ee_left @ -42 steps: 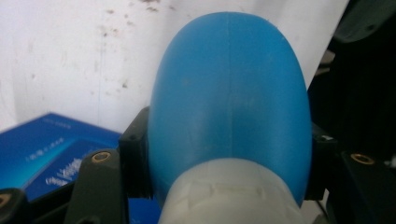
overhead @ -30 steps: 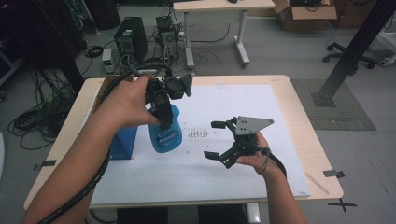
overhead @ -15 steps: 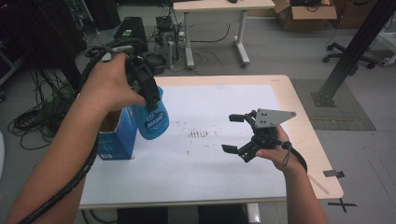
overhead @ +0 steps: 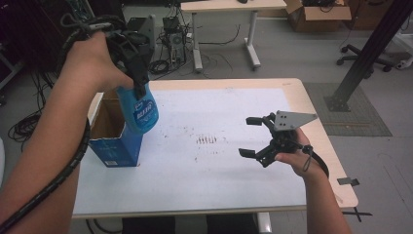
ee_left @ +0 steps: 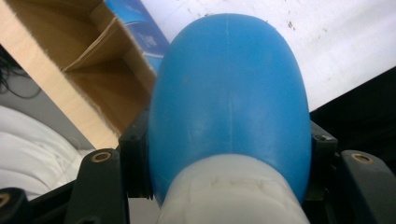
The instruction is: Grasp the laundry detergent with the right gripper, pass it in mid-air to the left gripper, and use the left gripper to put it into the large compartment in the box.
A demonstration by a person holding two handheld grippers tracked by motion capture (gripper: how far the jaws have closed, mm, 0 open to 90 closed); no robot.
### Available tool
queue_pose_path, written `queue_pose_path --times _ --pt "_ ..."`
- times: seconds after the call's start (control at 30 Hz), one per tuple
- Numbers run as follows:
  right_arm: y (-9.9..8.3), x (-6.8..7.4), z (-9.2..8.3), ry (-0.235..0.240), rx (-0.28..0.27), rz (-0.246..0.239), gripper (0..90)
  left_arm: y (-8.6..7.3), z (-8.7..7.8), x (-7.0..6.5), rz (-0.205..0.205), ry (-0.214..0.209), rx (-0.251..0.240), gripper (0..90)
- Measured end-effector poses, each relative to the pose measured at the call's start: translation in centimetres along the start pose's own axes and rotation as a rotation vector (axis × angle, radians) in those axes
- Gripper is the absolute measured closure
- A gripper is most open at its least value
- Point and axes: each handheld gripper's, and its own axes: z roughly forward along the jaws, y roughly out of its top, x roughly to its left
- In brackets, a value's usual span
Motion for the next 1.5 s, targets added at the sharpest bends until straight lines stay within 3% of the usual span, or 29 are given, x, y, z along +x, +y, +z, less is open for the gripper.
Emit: queue_pose_path --times 0.2,0.4,0.73,1.13,1.33,1.5 --pt "0.1 -0.4 -0.4 -0.006 0.013 -0.005 0.0 -0.6 -1.1 2.4 -0.090 -0.031 -0.005 38.2" --pt "0.2 -0.9 -0.9 -0.021 0.075 -0.021 0.0 -1.4 -2.0 4.4 -0.156 -0.045 -0.005 38.2" --pt "2.7 -1.9 -1.5 -0.029 0.309 -0.116 0.5 -2.4 -2.4 7.2 -0.241 -0.065 -0.006 38.1" --pt "6.4 -2.4 -2.1 -0.022 0.610 -0.207 1.7 -3.2 -2.0 9.3 -0.319 -0.076 -0.010 38.1" --pt "7.7 -2.8 -1.9 -0.008 0.773 -0.219 2.5 -3.2 -1.6 9.9 -0.349 -0.076 0.002 38.1" --pt "8.2 -3.0 -1.5 0.013 0.850 -0.212 2.7 -3.2 -1.3 10.4 -0.390 -0.082 -0.002 38.1"
